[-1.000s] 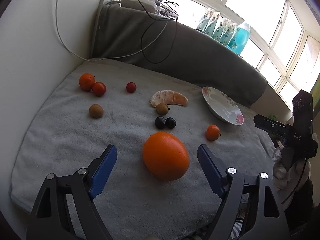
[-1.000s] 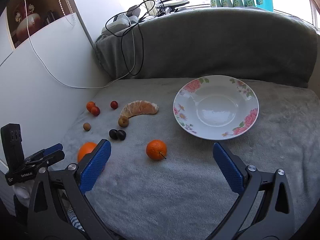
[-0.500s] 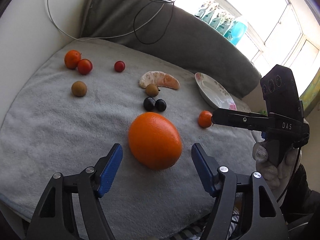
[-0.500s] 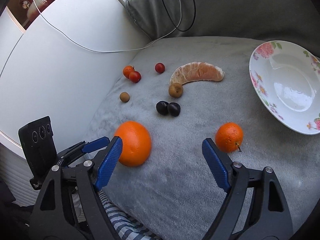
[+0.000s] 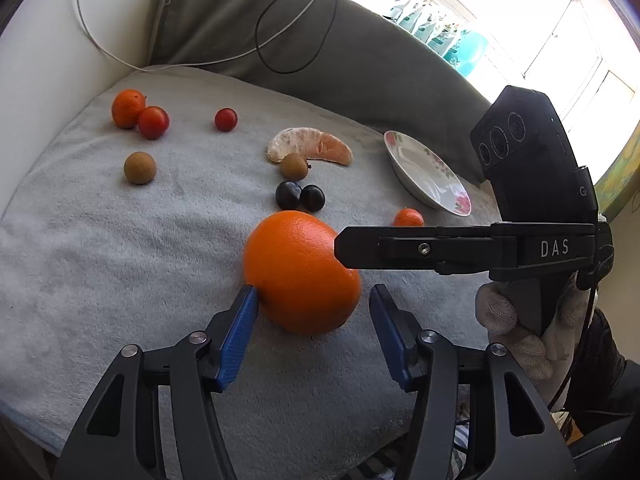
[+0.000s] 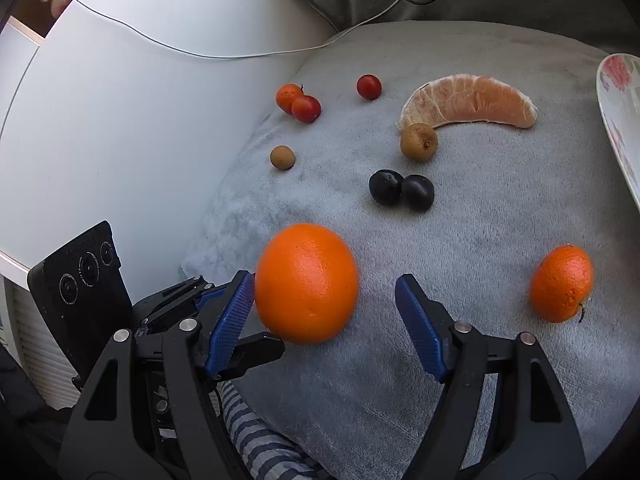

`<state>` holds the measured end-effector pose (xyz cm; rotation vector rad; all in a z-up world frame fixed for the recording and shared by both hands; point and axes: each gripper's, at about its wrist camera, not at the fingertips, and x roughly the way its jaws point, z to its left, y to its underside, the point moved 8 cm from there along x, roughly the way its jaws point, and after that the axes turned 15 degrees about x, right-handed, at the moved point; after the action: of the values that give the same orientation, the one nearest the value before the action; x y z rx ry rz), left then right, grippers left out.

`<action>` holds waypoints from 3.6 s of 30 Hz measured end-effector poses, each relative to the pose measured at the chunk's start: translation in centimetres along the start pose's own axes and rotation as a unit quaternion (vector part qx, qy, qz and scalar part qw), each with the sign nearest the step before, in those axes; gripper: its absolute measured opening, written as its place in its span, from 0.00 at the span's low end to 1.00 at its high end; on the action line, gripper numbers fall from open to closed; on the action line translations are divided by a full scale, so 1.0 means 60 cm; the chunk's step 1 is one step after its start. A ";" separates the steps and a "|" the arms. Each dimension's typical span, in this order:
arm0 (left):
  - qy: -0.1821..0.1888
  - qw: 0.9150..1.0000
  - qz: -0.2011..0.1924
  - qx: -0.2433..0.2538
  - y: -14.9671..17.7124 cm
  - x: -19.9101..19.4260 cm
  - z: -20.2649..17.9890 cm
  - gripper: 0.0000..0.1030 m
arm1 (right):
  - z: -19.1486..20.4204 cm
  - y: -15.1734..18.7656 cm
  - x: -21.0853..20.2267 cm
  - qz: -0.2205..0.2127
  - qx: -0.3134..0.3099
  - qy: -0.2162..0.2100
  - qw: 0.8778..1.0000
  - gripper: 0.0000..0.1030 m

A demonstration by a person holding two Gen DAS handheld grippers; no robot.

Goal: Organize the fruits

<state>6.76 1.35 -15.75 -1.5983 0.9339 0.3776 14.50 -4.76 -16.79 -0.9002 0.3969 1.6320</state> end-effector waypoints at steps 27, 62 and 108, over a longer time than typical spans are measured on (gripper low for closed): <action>-0.021 1.000 0.009 0.018 -0.001 0.023 0.006 0.54 | 0.009 0.003 0.039 0.032 -0.003 -0.005 0.999 0.66; 0.019 0.991 -0.018 0.128 -0.141 0.090 -0.120 0.55 | -0.074 -0.063 -0.168 -0.084 0.035 0.003 0.996 0.65; 0.003 0.985 -0.031 0.168 -0.217 0.149 -0.157 0.55 | -0.187 -0.162 -0.366 -0.301 0.016 0.256 0.919 0.95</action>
<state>19.67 -10.74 -10.74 -1.3146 0.8978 0.1610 28.15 -24.70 -5.90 -1.2765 0.4449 0.8126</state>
